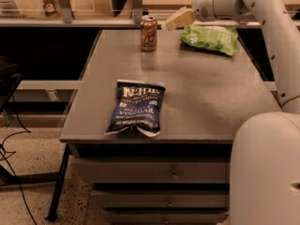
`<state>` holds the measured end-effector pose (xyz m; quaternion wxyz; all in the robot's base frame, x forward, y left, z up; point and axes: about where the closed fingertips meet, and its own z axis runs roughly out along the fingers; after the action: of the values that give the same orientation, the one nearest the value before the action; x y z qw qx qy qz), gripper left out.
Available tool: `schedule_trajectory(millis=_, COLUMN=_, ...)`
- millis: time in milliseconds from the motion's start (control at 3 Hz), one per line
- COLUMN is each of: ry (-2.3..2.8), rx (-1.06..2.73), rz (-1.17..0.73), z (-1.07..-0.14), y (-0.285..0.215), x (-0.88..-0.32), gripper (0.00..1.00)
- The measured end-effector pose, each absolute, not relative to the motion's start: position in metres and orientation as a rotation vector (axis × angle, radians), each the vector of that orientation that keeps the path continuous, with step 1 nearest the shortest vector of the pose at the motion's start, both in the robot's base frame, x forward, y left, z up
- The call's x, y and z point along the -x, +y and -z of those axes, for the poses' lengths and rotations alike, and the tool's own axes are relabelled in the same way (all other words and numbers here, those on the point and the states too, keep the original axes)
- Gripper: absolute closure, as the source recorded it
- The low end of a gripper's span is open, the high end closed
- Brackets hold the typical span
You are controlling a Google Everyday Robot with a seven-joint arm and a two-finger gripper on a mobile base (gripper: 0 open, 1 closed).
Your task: Pick orange can
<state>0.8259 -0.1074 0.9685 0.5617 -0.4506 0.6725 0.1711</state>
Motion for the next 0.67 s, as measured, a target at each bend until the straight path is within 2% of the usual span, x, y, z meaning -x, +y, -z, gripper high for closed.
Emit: schedule_trajectory(millis=667, ry=1.630, rx=1.058, rz=-0.475, z=-0.931, y=-0.083, x=-0.845, gripper=0.00)
